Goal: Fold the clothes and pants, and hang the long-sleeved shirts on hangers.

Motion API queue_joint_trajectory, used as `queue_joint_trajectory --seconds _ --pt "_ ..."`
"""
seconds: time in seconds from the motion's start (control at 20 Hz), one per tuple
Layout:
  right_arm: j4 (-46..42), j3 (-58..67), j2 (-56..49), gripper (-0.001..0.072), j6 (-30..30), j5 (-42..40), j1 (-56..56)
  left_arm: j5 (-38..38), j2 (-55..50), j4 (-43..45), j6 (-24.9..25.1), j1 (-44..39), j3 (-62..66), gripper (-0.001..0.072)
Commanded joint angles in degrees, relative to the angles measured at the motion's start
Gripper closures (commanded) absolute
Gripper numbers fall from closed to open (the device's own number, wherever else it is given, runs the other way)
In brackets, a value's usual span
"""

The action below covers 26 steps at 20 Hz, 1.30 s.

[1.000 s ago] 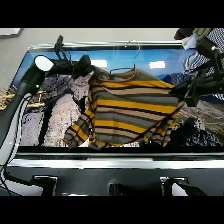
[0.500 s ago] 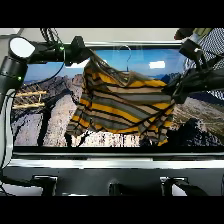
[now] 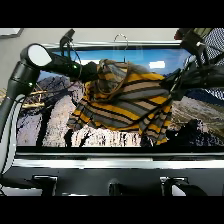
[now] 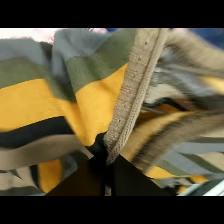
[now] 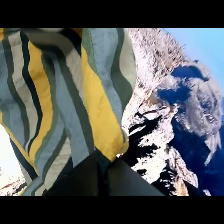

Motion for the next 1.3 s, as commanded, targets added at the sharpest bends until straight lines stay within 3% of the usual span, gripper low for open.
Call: queue_joint_trajectory --seconds 0.0,0.1,0.2,0.25,0.3,0.4,0.6,0.75,0.95,1.05,1.1,1.25 --pt "0.2 0.0 1.8 0.0695 -0.1 1.8 0.1 1.2 0.0 0.4 4.8 -1.0 -2.8 0.0572" --pt "0.2 0.0 2.0 0.0695 -0.1 2.9 0.1 1.4 0.1 0.4 5.7 -1.0 -2.8 0.0456" --pt "0.4 0.0 2.0 0.0695 -0.1 3.6 0.1 1.4 0.3 0.5 5.9 -0.8 -2.7 0.0419" --pt "0.4 0.0 2.0 0.0695 -0.1 4.0 0.1 1.4 0.7 0.5 6.8 -0.5 -2.7 0.0221" --pt "0.4 0.0 2.0 0.0695 -0.1 4.2 0.1 1.4 1.2 1.1 7.3 0.1 -2.7 0.0077" --pt "0.4 0.0 2.0 0.0695 -0.1 4.2 0.1 1.5 3.2 1.1 10.4 2.7 -2.7 0.0022" --pt "0.4 0.0 2.0 0.0695 -0.2 4.8 0.1 1.3 7.2 1.0 19.0 11.8 -2.7 0.0002" --pt "0.4 0.0 2.0 0.0695 -0.3 5.8 0.1 0.2 6.3 1.1 31.5 16.6 -2.8 0.0002" --pt "0.3 0.0 2.0 0.0695 -0.3 5.9 0.1 0.4 3.2 1.1 52.6 17.4 -2.7 0.0027" --pt "0.3 0.0 2.0 0.0695 -0.3 5.9 0.1 0.5 2.7 0.4 50.9 16.1 -2.8 0.0027" --pt "0.3 0.0 2.0 0.0694 -0.3 5.9 0.1 1.1 2.3 -1.0 52.5 15.1 -3.0 0.0026" --pt "-0.2 0.0 2.0 0.0694 -0.3 5.9 0.1 1.3 1.0 -16.3 75.5 14.5 -5.6 0.0035"
